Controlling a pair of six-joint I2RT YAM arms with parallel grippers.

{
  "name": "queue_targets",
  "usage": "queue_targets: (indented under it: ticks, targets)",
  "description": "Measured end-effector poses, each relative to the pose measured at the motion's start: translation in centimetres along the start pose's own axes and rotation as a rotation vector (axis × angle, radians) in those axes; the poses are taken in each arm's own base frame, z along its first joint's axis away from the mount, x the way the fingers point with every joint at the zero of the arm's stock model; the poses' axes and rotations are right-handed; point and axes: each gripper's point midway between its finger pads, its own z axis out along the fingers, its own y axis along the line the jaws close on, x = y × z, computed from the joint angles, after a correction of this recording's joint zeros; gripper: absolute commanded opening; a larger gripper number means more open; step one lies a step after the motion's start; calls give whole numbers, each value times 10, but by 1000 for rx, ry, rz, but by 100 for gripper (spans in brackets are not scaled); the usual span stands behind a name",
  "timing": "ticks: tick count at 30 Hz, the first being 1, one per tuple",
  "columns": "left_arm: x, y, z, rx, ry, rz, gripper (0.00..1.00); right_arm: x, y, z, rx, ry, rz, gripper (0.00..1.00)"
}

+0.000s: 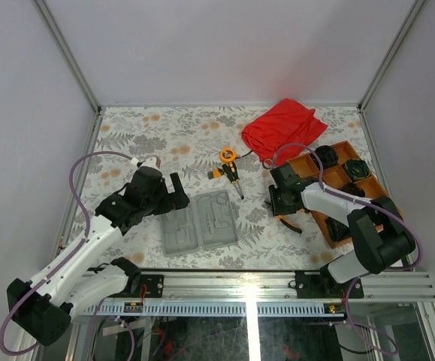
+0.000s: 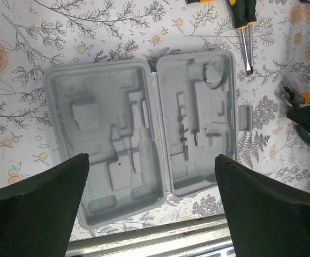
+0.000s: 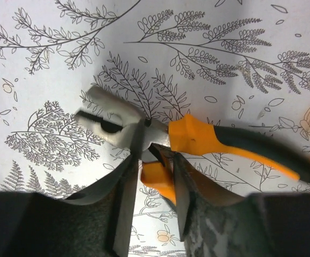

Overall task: Sort the tools into containers
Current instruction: Pick up the pliers at the center of the board.

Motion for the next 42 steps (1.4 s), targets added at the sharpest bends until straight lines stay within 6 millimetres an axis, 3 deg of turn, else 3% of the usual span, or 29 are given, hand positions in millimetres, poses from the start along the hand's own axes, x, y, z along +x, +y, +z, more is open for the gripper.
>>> queue_targets:
  ticks: [4, 7, 15, 25, 33, 38, 42]
  targets:
    - [0, 0, 0, 1, 0, 1, 100, 2, 2, -1, -22, -7, 5, 10]
    - [0, 0, 0, 2, 1, 2, 100, 6, 8, -4, -62, 1, 5, 2]
    - [0, -1, -1, 5, 0, 3, 100, 15, 27, -20, -204, -35, 8, 0]
    - [-4, -5, -11, 50, -39, -2, 100, -9, 64, -63, -466, -325, -9, 0]
    - [0, -18, -20, 152, -43, 5, 99, 18, 129, -102, -731, -565, -400, 0]
    - [4, -24, -19, 193, -27, 8, 95, 29, 152, -115, -790, -675, -682, 0]
    - [10, -31, -14, 230, 0, -1, 92, 46, 166, -111, -801, -684, -950, 2]
